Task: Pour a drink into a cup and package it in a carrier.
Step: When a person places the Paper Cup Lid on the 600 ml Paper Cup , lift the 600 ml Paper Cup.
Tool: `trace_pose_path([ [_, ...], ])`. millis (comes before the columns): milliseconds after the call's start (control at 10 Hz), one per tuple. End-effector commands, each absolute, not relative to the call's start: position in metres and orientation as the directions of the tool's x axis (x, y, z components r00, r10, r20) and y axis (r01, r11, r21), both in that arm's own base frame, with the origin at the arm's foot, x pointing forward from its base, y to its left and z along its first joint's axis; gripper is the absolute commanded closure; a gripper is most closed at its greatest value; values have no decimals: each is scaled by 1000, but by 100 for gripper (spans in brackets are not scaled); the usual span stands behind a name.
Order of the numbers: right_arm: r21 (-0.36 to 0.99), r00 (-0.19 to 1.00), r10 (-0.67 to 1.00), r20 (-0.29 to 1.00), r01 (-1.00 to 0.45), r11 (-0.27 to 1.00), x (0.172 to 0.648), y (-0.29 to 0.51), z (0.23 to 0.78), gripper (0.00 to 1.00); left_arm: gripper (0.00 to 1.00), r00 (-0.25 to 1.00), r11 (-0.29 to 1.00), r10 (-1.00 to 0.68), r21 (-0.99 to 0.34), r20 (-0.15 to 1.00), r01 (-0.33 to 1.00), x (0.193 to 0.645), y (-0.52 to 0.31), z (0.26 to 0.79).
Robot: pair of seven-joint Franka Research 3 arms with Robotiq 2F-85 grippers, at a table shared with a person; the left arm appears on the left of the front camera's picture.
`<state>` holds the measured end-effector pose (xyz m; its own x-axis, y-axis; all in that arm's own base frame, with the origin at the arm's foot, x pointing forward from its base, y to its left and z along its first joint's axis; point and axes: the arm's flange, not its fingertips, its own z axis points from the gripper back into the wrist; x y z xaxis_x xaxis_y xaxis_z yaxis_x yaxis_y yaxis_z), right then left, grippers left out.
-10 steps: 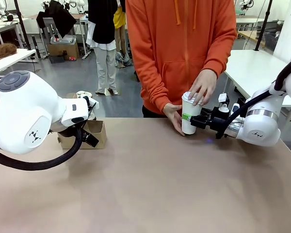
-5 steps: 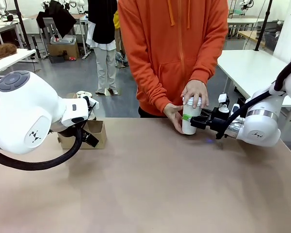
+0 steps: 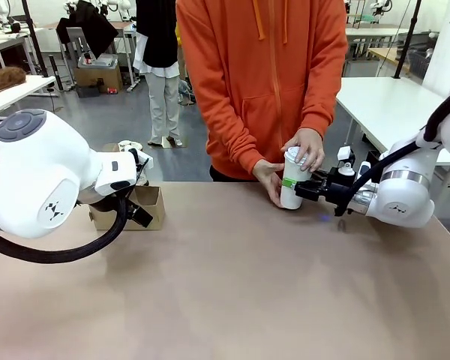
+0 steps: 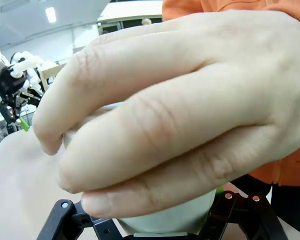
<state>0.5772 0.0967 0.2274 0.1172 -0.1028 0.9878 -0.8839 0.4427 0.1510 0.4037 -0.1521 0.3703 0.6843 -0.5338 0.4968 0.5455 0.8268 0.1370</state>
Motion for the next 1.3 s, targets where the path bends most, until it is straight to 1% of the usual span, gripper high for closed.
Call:
trace_pose_path([
  [0, 143, 105, -110, 988, -887, 440, 579, 102, 236, 20, 0, 684, 827, -533, 135, 498, 546, 403, -152, 371],
  [1200, 143, 105, -110, 988, -887, 440, 579, 102, 236, 20, 0, 684, 827, -533, 135, 498, 546, 403, -152, 371],
])
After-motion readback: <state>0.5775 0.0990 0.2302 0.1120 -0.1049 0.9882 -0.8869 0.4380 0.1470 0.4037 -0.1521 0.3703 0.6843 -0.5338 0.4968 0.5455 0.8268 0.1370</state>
